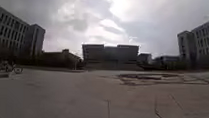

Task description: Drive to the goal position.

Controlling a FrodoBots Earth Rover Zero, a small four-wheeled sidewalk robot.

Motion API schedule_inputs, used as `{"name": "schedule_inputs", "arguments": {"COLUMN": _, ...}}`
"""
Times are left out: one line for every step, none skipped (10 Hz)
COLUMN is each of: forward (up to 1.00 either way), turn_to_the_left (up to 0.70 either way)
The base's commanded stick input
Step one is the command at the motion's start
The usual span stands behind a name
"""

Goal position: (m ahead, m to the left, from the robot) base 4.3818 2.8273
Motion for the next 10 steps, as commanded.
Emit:
{"name": "schedule_inputs", "arguments": {"forward": 0.70, "turn_to_the_left": 0.00}}
{"name": "schedule_inputs", "arguments": {"forward": 0.70, "turn_to_the_left": 0.00}}
{"name": "schedule_inputs", "arguments": {"forward": 0.70, "turn_to_the_left": 0.00}}
{"name": "schedule_inputs", "arguments": {"forward": 0.70, "turn_to_the_left": 0.00}}
{"name": "schedule_inputs", "arguments": {"forward": 0.70, "turn_to_the_left": 0.00}}
{"name": "schedule_inputs", "arguments": {"forward": 0.70, "turn_to_the_left": 0.00}}
{"name": "schedule_inputs", "arguments": {"forward": 0.70, "turn_to_the_left": 0.00}}
{"name": "schedule_inputs", "arguments": {"forward": 0.70, "turn_to_the_left": 0.00}}
{"name": "schedule_inputs", "arguments": {"forward": 0.70, "turn_to_the_left": 0.00}}
{"name": "schedule_inputs", "arguments": {"forward": 0.70, "turn_to_the_left": 0.00}}
